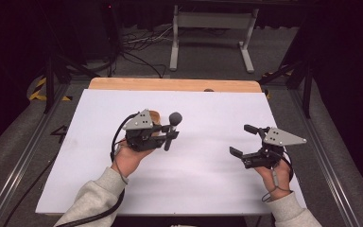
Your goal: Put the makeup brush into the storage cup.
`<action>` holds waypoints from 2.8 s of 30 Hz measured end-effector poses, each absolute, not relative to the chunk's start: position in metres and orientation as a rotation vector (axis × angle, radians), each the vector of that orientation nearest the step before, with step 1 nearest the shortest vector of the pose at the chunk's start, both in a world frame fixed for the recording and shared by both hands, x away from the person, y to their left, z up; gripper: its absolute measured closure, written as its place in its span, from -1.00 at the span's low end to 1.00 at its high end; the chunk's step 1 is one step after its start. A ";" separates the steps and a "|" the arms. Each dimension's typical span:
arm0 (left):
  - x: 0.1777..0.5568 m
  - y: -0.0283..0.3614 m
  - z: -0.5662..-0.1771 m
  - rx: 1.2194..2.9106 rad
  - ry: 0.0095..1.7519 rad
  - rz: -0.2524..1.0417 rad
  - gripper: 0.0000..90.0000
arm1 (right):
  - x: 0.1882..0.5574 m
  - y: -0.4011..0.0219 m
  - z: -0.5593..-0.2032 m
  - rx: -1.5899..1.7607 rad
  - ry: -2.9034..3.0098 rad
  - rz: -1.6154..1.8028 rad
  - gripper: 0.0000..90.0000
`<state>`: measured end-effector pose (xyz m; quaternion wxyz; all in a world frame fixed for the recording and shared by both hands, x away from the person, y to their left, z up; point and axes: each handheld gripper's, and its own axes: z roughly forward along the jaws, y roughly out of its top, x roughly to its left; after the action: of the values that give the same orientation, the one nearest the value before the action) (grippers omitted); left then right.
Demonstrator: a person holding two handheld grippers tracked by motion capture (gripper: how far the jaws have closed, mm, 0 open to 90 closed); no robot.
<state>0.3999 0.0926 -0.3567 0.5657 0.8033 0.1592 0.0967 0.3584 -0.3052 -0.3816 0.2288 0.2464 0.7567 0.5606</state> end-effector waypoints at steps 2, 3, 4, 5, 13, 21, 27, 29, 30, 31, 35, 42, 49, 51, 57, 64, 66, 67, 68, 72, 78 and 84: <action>0.401 0.093 -0.353 1.885 0.385 0.244 0.58 | 0.358 -0.305 -0.382 0.680 2.082 1.546 -0.94; 0.403 0.093 -0.351 1.882 0.387 0.259 0.58 | 0.358 -0.306 -0.382 0.681 2.082 1.544 -0.94; 0.404 0.094 -0.349 1.875 0.396 0.259 0.58 | 0.359 -0.307 -0.382 0.681 2.083 1.545 -0.94; 0.405 0.094 -0.347 1.866 0.408 0.265 0.58 | 0.359 -0.307 -0.383 0.682 2.080 1.549 -0.94; 0.415 0.102 -0.336 1.812 0.475 0.339 0.58 | 0.359 -0.307 -0.386 0.693 2.086 1.551 -0.94; 0.426 0.107 -0.330 1.758 0.548 0.390 0.58 | 0.360 -0.307 -0.386 0.688 2.091 1.551 -0.94; 0.432 0.110 -0.331 1.722 0.594 0.454 0.58 | 0.360 -0.309 -0.385 0.689 2.091 1.555 -0.94; 0.434 0.111 -0.331 1.707 0.612 0.465 0.58 | 0.360 -0.310 -0.385 0.690 2.090 1.557 -0.94; 0.434 0.112 -0.332 1.702 0.616 0.467 0.58 | 0.360 -0.310 -0.385 0.692 2.090 1.556 -0.94; 0.435 0.112 -0.332 1.694 0.627 0.470 0.58 | 0.360 -0.310 -0.385 0.693 2.090 1.555 -0.94; 0.439 0.114 -0.332 1.671 0.662 0.493 0.58 | 0.360 -0.310 -0.385 0.694 2.091 1.558 -0.94; 0.447 0.119 -0.335 1.649 0.721 0.536 0.58 | 0.359 -0.311 -0.385 0.691 2.095 1.562 -0.94; 0.454 0.118 -0.337 1.630 0.782 0.592 0.58 | 0.359 -0.310 -0.386 0.690 2.099 1.564 -0.94; 0.456 0.117 -0.337 1.627 0.796 0.597 0.58 | 0.359 -0.311 -0.385 0.688 2.097 1.567 -0.94; 0.458 0.116 -0.338 1.613 0.832 0.621 0.58 | 0.358 -0.312 -0.386 0.688 2.095 1.573 -0.94; 0.461 0.117 -0.341 1.598 0.859 0.617 0.58 | 0.358 -0.311 -0.386 0.686 2.101 1.576 -0.94; 0.463 0.117 -0.345 1.596 0.858 0.607 0.58 | 0.358 -0.311 -0.386 0.684 2.100 1.580 -0.94; 0.463 0.117 -0.345 1.596 0.858 0.607 0.58 | 0.358 -0.311 -0.386 0.684 2.100 1.580 -0.94; 0.465 0.119 -0.349 1.597 0.857 0.596 0.58 | 0.358 -0.311 -0.386 0.683 2.103 1.582 -0.94; 0.467 0.120 -0.354 1.604 0.854 0.590 0.57 | 0.358 -0.310 -0.387 0.683 2.106 1.583 -0.94; 0.470 0.121 -0.361 1.605 0.863 0.592 0.57 | 0.359 -0.309 -0.388 0.682 2.114 1.583 -0.94; 0.472 0.121 -0.365 1.620 0.862 0.585 0.57 | 0.359 -0.310 -0.388 0.681 2.109 1.591 -0.94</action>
<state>0.4717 0.1212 -0.3649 0.5711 0.6904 0.3673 0.2495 0.3588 -0.3100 -0.3875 0.2054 0.2443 0.7565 0.5708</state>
